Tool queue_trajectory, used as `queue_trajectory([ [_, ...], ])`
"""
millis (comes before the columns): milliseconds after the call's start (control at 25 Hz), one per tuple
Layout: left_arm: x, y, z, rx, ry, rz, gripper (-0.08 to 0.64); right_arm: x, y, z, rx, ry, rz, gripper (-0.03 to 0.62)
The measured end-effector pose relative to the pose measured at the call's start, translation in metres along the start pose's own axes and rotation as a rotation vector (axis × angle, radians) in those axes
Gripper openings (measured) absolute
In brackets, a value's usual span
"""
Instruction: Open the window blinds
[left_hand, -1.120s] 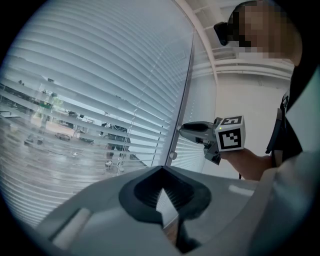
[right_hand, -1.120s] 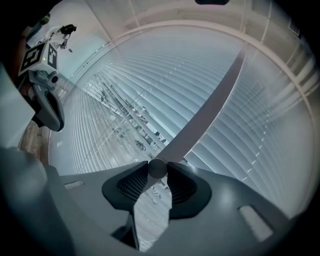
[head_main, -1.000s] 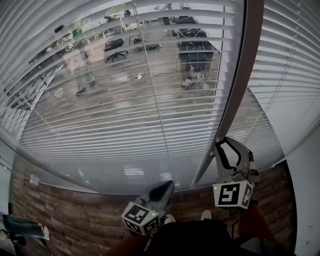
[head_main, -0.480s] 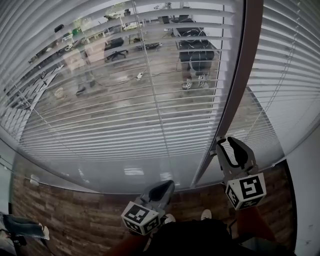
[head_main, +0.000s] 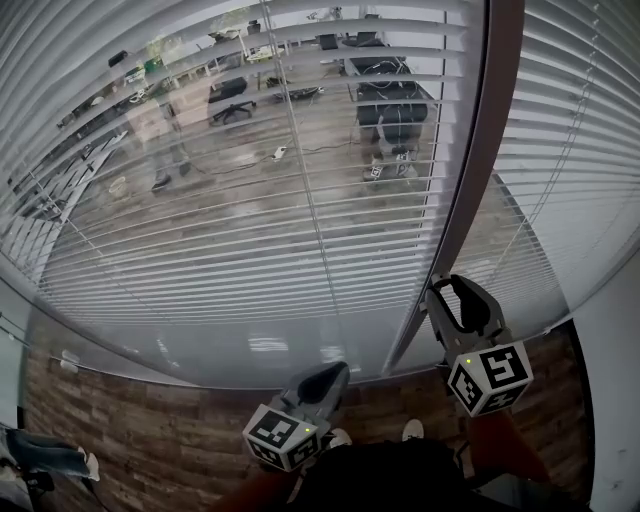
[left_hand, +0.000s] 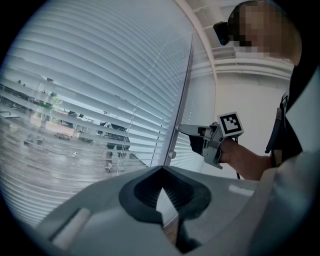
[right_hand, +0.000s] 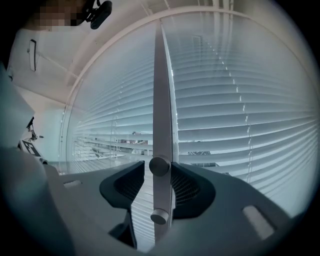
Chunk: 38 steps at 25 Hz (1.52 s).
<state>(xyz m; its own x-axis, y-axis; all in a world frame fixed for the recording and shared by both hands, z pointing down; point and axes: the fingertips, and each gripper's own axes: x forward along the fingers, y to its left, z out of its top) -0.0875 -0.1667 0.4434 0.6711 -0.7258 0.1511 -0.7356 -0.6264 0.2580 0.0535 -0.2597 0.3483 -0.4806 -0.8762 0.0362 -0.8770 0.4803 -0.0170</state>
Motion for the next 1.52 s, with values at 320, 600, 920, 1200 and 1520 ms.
queue_trajectory([
  [320,-0.02,-0.004,-0.007,-0.007,-0.001,0.001,0.001,-0.013,0.013,-0.003,-0.021,0.013,-0.03,0.156],
  [600,-0.001,0.0,0.001,-0.015,0.003,0.002,0.002,0.0,0.0,0.001,-0.049,0.027,-0.017,0.155],
  [920,0.003,0.0,-0.002,-0.011,0.002,-0.007,0.002,0.001,0.0,0.0,-0.184,0.049,-0.036,0.153],
  [1200,0.011,0.005,-0.003,-0.012,-0.001,0.004,0.002,0.007,-0.003,-0.004,-0.336,0.069,-0.076,0.152],
  [1520,0.021,0.006,0.003,-0.009,0.001,-0.001,0.002,0.015,-0.008,0.004,-0.472,0.062,-0.084,0.15],
])
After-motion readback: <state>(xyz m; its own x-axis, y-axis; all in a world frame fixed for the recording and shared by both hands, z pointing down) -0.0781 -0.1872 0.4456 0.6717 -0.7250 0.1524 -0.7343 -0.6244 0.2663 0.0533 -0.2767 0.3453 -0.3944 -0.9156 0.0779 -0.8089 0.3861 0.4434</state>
